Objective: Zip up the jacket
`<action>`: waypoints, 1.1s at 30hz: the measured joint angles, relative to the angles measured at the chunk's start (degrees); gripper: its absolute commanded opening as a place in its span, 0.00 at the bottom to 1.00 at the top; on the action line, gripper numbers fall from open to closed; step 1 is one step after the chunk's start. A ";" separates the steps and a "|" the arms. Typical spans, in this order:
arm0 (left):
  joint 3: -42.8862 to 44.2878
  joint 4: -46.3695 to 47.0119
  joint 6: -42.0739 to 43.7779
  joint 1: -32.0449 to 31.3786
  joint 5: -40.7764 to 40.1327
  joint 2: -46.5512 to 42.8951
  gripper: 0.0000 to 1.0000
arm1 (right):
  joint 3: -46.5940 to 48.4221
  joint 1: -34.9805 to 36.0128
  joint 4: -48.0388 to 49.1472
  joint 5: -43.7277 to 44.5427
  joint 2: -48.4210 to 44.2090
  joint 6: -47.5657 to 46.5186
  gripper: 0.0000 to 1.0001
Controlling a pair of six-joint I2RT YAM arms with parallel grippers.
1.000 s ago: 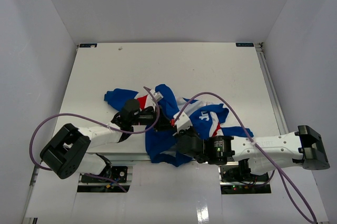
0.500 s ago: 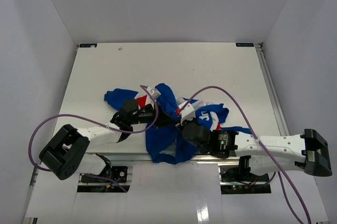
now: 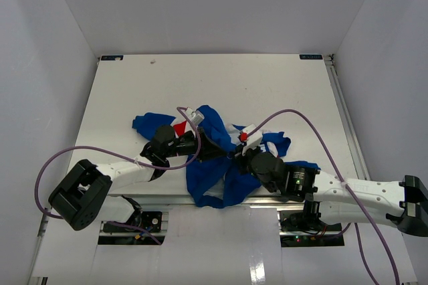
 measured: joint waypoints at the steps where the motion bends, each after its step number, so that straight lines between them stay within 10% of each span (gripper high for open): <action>1: 0.06 0.24 -0.01 -0.15 0.18 -0.03 0.00 | -0.50 -0.07 0.33 -0.41 -0.83 0.00 0.08; 25: 0.19 0.46 1.56 -0.12 -2.73 -0.01 0.00 | -1.36 -12.72 3.57 -18.93 -1.12 -0.69 0.08; 33: -0.41 -3.18 0.51 -1.48 3.01 0.35 0.00 | 5.92 -16.75 -2.05 -15.99 5.38 -2.03 0.42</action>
